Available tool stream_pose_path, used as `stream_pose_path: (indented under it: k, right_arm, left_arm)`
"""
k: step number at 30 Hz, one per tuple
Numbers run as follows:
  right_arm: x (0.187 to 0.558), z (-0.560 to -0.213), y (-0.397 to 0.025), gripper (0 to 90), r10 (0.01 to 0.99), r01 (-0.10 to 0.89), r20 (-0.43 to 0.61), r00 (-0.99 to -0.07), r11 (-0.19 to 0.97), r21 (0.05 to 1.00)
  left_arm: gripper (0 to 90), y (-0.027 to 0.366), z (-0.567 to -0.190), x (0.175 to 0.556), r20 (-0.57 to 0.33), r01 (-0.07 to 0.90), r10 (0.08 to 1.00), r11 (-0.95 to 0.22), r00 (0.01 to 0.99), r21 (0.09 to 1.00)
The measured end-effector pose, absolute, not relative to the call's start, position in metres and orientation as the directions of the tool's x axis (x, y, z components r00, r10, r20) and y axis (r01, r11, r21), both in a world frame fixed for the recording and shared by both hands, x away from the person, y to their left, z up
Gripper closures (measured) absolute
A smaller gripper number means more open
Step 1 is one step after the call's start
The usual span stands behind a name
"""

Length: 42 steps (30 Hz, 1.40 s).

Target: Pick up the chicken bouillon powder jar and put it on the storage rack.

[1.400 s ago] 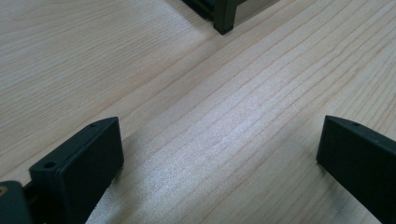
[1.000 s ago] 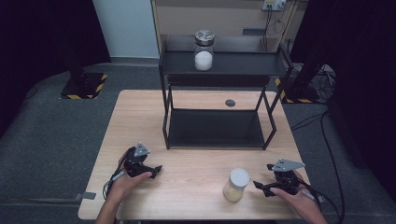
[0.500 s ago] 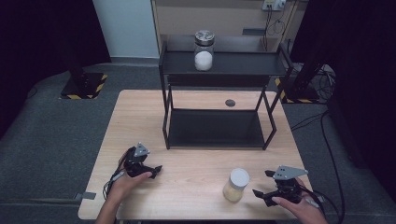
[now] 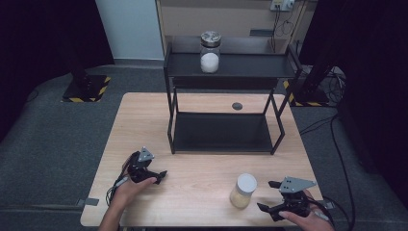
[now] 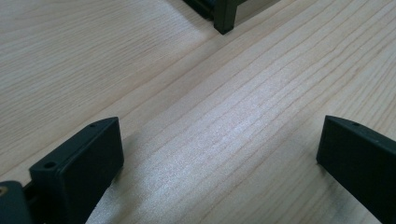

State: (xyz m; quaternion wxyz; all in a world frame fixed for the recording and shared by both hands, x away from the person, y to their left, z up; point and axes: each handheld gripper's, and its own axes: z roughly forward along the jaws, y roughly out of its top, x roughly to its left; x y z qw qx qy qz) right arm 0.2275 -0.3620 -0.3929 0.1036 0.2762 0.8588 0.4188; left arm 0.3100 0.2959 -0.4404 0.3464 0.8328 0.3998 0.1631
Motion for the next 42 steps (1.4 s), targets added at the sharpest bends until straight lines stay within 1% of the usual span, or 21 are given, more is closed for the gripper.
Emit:
stream_pose_path:
  k: [8, 15, 25, 30, 34, 42]
  right_arm:
    - [0.231, -0.393, -0.352, 12.5, 0.535, 0.373, 0.072, -0.841, 0.48, 0.794]
    - [0.232, -0.393, -0.339, 18.2, 0.516, 0.346, 0.067, -0.854, 0.468, 0.813]
    - [0.235, -0.401, -0.329, 25.1, 0.511, 0.332, 0.098, -0.854, 0.39, 0.859]
    - [0.233, -0.404, -0.323, 30.5, 0.531, 0.324, 0.081, -0.843, 0.381, 0.866]
    - [0.231, -0.407, -0.323, 33.3, 0.542, 0.325, 0.082, -0.836, 0.369, 0.871]
    - [0.225, -0.409, -0.322, 35.7, 0.546, 0.284, 0.036, -0.837, 0.377, 0.882]
  left_arm:
    - [0.0, 0.296, -0.44, 0.31, -0.005, 0.553, 0.779, -0.44, 0.627, 0.707]
    - [0.0, 0.296, -0.44, 0.31, -0.005, 0.553, 0.779, -0.441, 0.627, 0.707]
    - [0.0, 0.296, -0.44, 0.31, -0.005, 0.553, 0.779, -0.44, 0.627, 0.707]
    - [0.0, 0.296, -0.44, 0.31, -0.005, 0.553, 0.779, -0.44, 0.627, 0.707]
    - [0.0, 0.296, -0.44, 0.31, -0.005, 0.553, 0.779, -0.44, 0.627, 0.707]
    - [0.0, 0.296, -0.44, 0.31, -0.005, 0.553, 0.779, -0.44, 0.627, 0.707]
